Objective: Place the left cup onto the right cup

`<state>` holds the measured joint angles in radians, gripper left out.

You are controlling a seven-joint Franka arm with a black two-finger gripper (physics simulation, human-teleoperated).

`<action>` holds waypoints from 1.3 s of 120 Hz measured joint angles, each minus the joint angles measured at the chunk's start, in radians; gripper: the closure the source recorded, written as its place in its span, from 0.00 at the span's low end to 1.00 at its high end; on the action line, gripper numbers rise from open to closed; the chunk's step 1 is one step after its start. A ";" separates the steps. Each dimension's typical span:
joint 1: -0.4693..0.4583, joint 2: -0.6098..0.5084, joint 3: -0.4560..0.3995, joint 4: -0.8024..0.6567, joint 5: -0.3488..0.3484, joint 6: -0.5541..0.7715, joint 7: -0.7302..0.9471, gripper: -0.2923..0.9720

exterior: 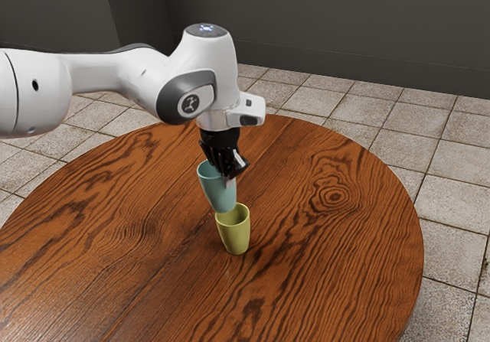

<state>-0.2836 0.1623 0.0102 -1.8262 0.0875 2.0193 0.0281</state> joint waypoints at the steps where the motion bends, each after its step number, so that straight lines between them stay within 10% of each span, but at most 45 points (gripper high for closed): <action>1: 0.000 0.001 0.000 0.000 0.000 0.001 0.000 0.85; 113: -0.016 0.056 -0.007 -0.001 0.005 0.042 -0.009 0.85; 156: -0.014 0.065 -0.007 -0.001 -0.010 0.041 -0.003 0.45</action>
<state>-0.2978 0.2276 0.0031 -1.8274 0.0772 2.0603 0.0249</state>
